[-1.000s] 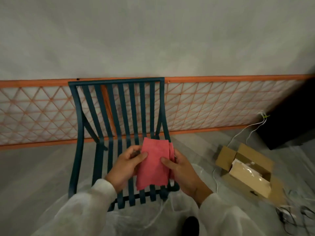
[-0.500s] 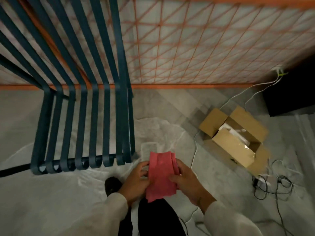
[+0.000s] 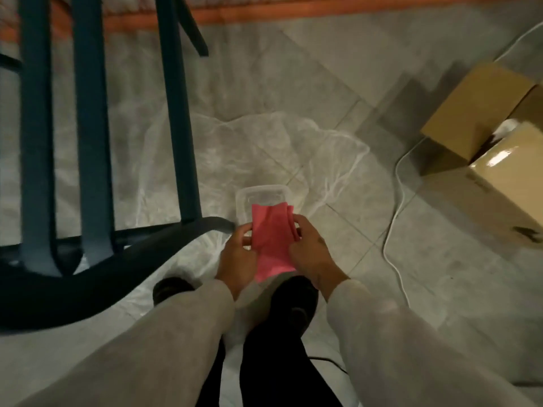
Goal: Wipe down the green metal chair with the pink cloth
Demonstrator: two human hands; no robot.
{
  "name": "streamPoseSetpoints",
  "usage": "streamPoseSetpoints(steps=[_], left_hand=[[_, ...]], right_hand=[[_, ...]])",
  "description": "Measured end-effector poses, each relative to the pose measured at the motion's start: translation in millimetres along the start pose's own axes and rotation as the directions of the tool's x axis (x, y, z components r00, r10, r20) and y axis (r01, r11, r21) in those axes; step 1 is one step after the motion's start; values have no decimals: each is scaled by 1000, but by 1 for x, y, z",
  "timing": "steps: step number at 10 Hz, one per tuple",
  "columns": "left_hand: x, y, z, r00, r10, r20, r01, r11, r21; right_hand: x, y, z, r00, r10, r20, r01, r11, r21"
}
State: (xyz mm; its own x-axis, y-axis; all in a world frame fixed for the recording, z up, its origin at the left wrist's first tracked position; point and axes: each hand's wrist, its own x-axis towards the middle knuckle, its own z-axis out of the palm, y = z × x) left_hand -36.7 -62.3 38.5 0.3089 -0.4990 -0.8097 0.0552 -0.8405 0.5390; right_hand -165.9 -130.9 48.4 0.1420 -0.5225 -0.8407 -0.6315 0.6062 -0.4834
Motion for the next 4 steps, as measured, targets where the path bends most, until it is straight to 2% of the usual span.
streamPoseSetpoints(steps=[2,3,4], left_hand=[[70,-36,15,1000,13,-16,-12,1000,6],[85,-44,20,1000,3,-15,-3,999,-42],[86,-45,20,1000,1,7,-1,999,41]], right_hand=[[69,16,42,996,-20,82,20,1000,-5],[91,23,55,996,19,86,-21,1000,14],[93,24,55,995,-5,103,15,995,-94]])
